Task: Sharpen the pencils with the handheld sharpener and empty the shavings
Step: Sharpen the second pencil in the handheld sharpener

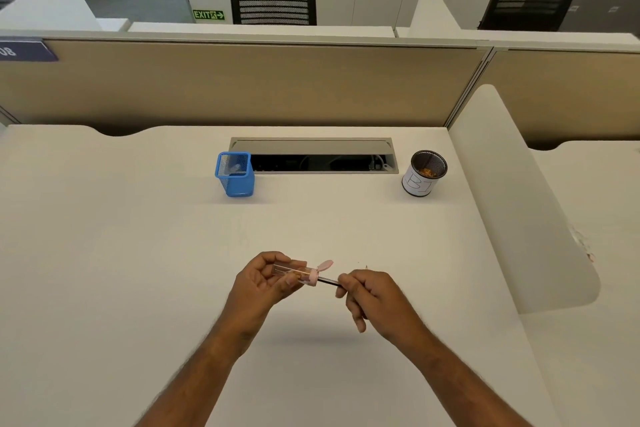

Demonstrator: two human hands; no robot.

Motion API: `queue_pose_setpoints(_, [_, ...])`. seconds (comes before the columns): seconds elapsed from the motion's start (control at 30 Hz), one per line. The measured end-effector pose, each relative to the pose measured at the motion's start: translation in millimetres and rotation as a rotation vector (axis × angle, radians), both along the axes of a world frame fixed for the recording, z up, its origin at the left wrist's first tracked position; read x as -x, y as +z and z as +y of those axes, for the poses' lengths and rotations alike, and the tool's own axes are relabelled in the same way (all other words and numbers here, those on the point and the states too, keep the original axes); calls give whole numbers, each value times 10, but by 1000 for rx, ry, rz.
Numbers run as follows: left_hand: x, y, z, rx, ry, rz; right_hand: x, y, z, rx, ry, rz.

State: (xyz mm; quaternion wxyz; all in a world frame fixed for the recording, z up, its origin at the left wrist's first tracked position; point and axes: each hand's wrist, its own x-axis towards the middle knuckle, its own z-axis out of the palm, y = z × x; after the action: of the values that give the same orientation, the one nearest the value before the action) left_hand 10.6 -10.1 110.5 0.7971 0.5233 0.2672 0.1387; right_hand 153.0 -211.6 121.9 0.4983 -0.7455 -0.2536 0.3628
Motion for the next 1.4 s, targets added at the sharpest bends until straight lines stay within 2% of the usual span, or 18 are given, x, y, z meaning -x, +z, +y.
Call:
queue_pose_setpoints(0.17, [15, -20, -20, 4, 37, 7, -35, 65, -20, -50, 14, -7])
queue_pose_setpoints(0.37, [-4, 12, -24, 12, 61, 5, -6, 55, -57, -11, 15, -352])
queue_pose_setpoints(0.47, [-10, 17, -25, 13, 47, 0, 6, 51, -68, -14, 13, -446])
queue_pose_setpoints(0.53, [-17, 34, -32, 25, 40, -7, -6, 36, -58, -27, 20, -367])
queue_pose_setpoints(0.67, [-57, 85, -13, 13, 2, -25, -53, 71, 16, -4, -30, -18])
queue_pose_setpoints(0.73, [-71, 87, 2, -4, -16, -31, -74, 69, 30, 4, -19, 83])
queue_pose_setpoints(0.87, [-106, 77, 1, -32, -6, -12, -81, 59, 9, -42, -25, 34])
queue_pose_setpoints(1.13, [-108, 75, -14, 19, 34, -32, -46, -6, -61, -61, -31, -310])
queue_pose_setpoints(1.23, [-94, 79, -1, 25, 13, -30, -6, 5, -45, -77, -45, -257])
queue_pose_setpoints(1.4, [-86, 62, 27, 7, -33, -38, -22, -1, 31, -35, -32, 84])
